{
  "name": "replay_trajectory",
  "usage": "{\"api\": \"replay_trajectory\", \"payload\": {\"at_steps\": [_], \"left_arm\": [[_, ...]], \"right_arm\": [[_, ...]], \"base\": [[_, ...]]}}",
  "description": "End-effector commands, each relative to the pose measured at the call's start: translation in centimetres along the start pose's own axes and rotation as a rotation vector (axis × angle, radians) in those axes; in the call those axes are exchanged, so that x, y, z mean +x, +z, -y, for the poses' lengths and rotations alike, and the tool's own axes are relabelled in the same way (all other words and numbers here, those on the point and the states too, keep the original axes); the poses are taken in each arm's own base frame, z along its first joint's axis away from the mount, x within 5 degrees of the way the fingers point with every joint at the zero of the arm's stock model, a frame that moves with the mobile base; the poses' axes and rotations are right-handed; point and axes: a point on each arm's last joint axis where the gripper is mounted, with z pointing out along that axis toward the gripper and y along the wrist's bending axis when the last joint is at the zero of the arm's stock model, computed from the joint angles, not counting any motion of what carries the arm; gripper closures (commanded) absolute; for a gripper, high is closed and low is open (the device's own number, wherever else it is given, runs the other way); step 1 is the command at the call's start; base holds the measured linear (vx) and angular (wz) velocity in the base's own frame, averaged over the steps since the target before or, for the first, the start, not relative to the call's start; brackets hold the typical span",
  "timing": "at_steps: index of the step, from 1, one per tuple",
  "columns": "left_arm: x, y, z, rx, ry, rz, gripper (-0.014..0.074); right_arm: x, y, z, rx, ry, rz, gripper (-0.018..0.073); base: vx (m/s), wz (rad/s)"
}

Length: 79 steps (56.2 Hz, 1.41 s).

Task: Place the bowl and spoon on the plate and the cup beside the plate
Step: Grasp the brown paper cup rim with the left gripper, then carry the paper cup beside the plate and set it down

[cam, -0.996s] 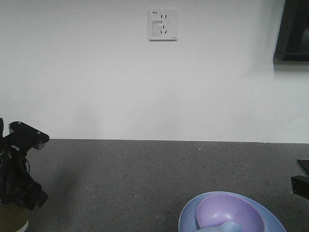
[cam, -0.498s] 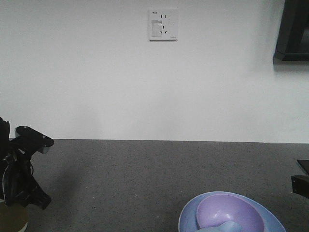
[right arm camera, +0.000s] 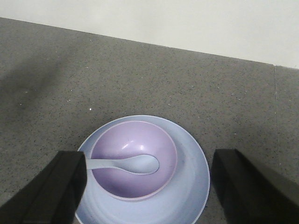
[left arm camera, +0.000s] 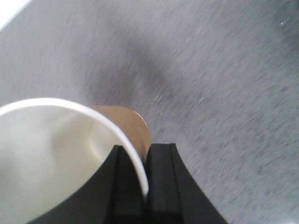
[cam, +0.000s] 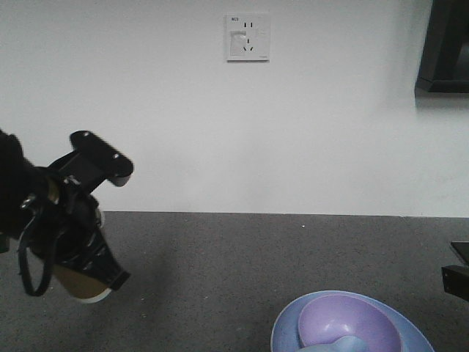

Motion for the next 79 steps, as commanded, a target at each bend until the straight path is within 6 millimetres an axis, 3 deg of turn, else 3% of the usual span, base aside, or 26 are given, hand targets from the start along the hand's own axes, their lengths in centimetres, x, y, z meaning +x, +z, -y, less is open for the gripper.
{"api": "replay_trajectory", "payload": {"at_steps": [1, 17, 28, 48, 71, 79], "left_arm": [[-2.5, -2.3, 1.3, 0.012, 0.04, 0.13, 0.06], [-6.6, 1.1, 8.0, 0.145, 0.17, 0.068, 0.06], [-7.6, 3.2, 10.8, 0.178, 0.219, 0.033, 0.0599], [-7.8, 5.7, 12.2, 0.251, 0.202, -0.007, 0.0596], [-8.0, 5.8, 12.6, 0.278, 0.187, 0.01, 0.0586], [-8.0, 5.8, 12.7, 0.295, 0.179, 0.011, 0.0529]], "right_arm": [[-1.4, -0.8, 0.0, 0.014, 0.0, 0.11, -0.0028], [-1.4, -0.8, 0.0, 0.02, -0.007, 0.105, -0.0028], [-1.4, -0.8, 0.0, 0.021, -0.008, 0.105, -0.0028], [-1.2, -0.8, 0.0, 0.017, -0.008, 0.092, -0.0028], [-1.2, -0.8, 0.0, 0.017, -0.008, 0.092, -0.0028], [-1.2, -0.8, 0.0, 0.017, -0.008, 0.092, -0.0028]], "base": [[0.0, 0.0], [0.0, 0.0], [0.0, 0.0], [0.0, 0.0], [0.0, 0.0], [0.0, 0.0]]}}
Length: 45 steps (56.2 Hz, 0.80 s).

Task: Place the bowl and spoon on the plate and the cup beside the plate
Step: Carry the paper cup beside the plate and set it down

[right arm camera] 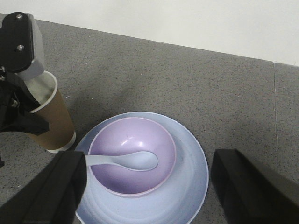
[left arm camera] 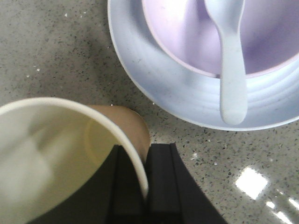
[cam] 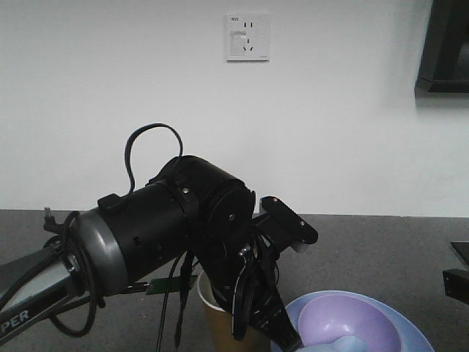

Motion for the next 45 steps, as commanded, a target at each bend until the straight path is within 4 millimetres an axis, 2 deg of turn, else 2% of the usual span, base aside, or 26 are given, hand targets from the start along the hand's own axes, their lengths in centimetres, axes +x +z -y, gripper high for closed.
{"api": "replay_trajectory", "payload": {"at_steps": [1, 24, 33, 45], "left_arm": [[-0.7, -3.3, 0.1, -0.008, -0.005, 0.128, 0.0516], [-0.6, -3.3, 0.1, -0.007, -0.005, 0.112, 0.0158], [-0.6, -3.3, 0.0, -0.01, -0.005, 0.111, 0.0113], [-0.2, -5.0, 0.0, -0.013, -0.006, 0.127, 0.0113]], "right_arm": [[-1.3, -0.8, 0.0, 0.016, -0.005, 0.104, -0.0028], [-1.3, -0.8, 0.0, 0.016, -0.005, 0.102, -0.0028], [-1.3, -0.8, 0.0, 0.016, -0.005, 0.102, -0.0028], [-1.3, -0.8, 0.0, 0.016, -0.005, 0.102, -0.0028]], "base": [[0.0, 0.0], [0.0, 0.0], [0.0, 0.0], [0.0, 0.0]]}}
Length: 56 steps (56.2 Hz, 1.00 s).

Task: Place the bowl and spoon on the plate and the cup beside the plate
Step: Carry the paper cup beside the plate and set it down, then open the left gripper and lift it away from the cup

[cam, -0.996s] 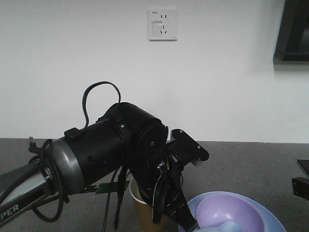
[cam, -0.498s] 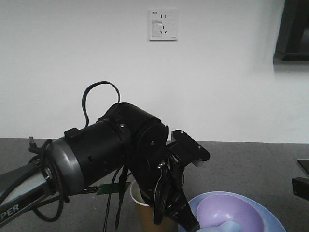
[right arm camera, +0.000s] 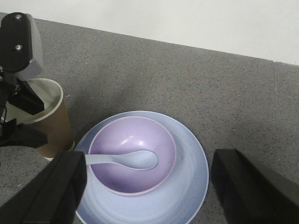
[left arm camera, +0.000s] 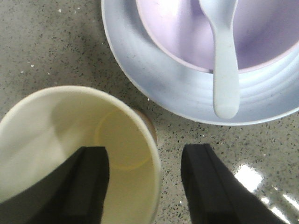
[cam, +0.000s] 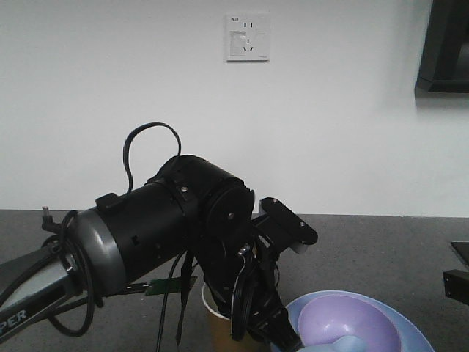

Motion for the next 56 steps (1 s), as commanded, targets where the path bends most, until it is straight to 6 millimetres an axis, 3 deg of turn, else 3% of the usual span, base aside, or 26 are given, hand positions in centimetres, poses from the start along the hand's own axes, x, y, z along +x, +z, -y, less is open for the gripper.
{"api": "replay_trajectory", "payload": {"at_steps": [1, 14, 25, 29, 34, 38, 40, 44, 56], "left_arm": [[-0.2, -5.0, 0.0, -0.024, -0.002, 0.143, 0.0113], [0.6, -8.8, -0.4, -0.083, 0.007, 0.222, 0.0113], [1.8, -13.9, -1.0, -0.178, -0.004, 0.361, 0.0159], [2.4, -16.3, -1.1, -0.205, -0.032, 0.444, 0.0249], [3.4, -19.4, -1.1, -0.22, -0.051, 0.557, 0.0424], [4.4, -21.2, -0.9, -0.23, -0.049, 0.638, 0.0598], [4.9, -21.7, -0.8, -0.233, -0.048, 0.666, 0.0606], [6.4, -21.6, -0.5, -0.231, -0.054, 0.699, 0.0603], [13.7, -16.1, 1.3, -0.178, -0.103, 0.775, 0.0603]], "right_arm": [[-1.4, -0.8, 0.0, 0.016, -0.004, 0.106, -0.0028], [-1.4, -0.8, 0.0, 0.016, -0.003, 0.106, -0.0028], [-1.4, -0.9, 0.0, 0.017, -0.006, 0.109, -0.0001], [-1.5, -0.9, 0.0, 0.021, -0.017, 0.116, 0.0053], [-1.4, -0.8, 0.0, 0.022, -0.039, 0.113, 0.0164], [-1.0, -1.0, 0.0, 0.021, -0.055, 0.1, 0.0312], [-0.7, -1.1, -0.1, 0.023, -0.06, 0.095, 0.0398], [0.5, -1.3, -0.1, 0.04, -0.075, 0.088, 0.0575], [5.9, -2.4, -0.3, 0.106, -0.11, 0.196, 0.0572]], "base": [[0.0, 0.0], [0.0, 0.0], [0.0, 0.0], [0.0, 0.0], [0.0, 0.0], [0.0, 0.0], [0.0, 0.0], [0.0, 0.0], [0.0, 0.0]]}}
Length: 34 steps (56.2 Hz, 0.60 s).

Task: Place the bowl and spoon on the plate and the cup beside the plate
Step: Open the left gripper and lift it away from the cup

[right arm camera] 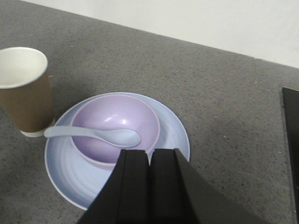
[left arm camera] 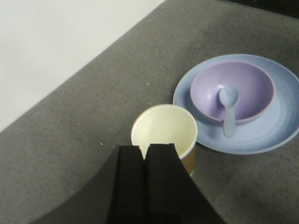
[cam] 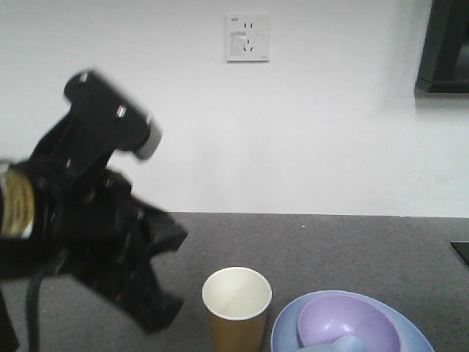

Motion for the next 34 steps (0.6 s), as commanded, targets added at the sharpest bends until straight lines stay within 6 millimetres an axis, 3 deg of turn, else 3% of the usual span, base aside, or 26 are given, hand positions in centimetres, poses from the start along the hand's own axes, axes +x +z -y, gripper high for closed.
{"api": "replay_trajectory", "payload": {"at_steps": [1, 6, 14, 22, 34], "left_arm": [[1.7, -2.3, 0.3, 0.007, -0.064, 0.21, 0.0603], [5.8, -2.4, 1.1, 0.032, -0.126, 0.238, 0.0603], [9.7, -2.9, 1.8, 0.052, -0.146, 0.286, 0.0603], [11.1, -3.7, 1.9, 0.056, -0.155, 0.301, 0.0603], [11.2, -4.0, 1.9, 0.054, -0.155, 0.3, 0.0603]], "right_arm": [[0.5, -0.9, -0.1, 0.046, -0.02, 0.155, 0.0572], [2.6, -1.5, -0.5, 0.052, -0.008, 0.214, 0.057], [4.4, -2.2, -0.9, 0.07, -0.005, 0.292, 0.0568], [4.7, -2.8, -1.0, 0.077, -0.012, 0.317, 0.0568], [4.7, -2.8, -1.0, 0.077, -0.012, 0.318, 0.0568]], "base": [[0.0, 0.0], [0.0, 0.0], [0.0, 0.0], [0.0, 0.0], [0.0, 0.0]]}}
